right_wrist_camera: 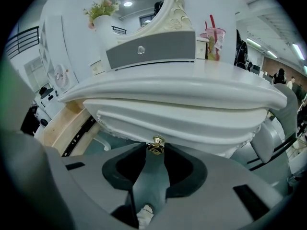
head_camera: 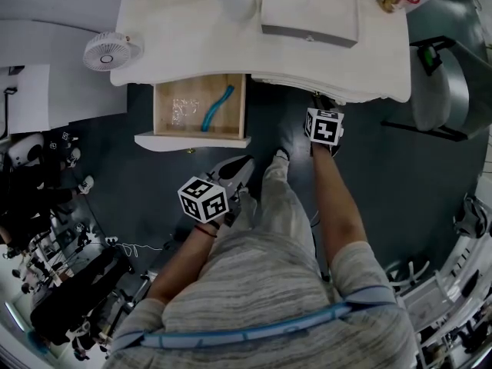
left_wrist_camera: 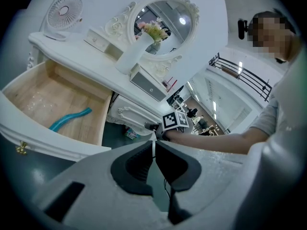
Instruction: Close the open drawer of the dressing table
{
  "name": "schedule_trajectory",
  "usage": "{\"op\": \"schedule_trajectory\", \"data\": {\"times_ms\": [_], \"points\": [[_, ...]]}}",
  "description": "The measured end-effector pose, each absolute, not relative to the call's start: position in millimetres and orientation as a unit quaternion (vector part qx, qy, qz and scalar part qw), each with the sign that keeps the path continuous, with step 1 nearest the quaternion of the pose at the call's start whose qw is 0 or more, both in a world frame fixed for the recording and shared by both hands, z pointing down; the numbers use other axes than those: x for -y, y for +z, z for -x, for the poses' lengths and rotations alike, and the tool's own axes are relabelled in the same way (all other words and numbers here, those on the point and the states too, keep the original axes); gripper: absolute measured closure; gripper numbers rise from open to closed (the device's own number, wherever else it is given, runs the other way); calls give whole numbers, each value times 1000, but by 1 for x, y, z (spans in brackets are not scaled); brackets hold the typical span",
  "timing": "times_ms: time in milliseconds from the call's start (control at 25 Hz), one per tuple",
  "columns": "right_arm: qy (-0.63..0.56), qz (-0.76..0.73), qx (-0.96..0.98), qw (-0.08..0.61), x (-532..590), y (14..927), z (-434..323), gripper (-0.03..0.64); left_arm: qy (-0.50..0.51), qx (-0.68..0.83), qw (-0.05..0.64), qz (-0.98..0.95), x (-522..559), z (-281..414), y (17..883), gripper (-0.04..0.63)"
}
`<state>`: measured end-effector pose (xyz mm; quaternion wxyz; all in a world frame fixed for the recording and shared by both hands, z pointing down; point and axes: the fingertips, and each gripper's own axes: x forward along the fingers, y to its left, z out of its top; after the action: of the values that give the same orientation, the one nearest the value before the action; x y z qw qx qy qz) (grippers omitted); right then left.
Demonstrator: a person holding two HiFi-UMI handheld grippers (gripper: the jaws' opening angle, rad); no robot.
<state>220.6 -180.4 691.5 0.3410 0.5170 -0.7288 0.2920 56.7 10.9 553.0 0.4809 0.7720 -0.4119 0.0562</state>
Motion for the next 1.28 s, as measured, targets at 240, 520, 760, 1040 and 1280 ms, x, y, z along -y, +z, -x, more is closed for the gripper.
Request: {"op": "schedule_trajectory", "data": {"times_ms": [240, 520, 760, 1040, 1280], "points": [[284, -518, 733, 338, 190, 690, -219, 500, 52, 418, 484, -767, -12, -57, 556, 565], [282, -516, 736, 336, 202, 690, -218, 500, 49, 423, 485, -764, -11, -59, 558, 565], [281, -512, 737, 341, 206, 691, -217, 500, 40, 432, 481, -761, -7, -57, 558, 565], [264, -499, 737, 372, 204, 690, -218, 500, 23, 441, 474, -761, -5, -52, 553, 565], [254, -495, 740, 378, 185, 671, -213, 501, 9, 447, 474, -759, -2, -36, 553, 565]]}}
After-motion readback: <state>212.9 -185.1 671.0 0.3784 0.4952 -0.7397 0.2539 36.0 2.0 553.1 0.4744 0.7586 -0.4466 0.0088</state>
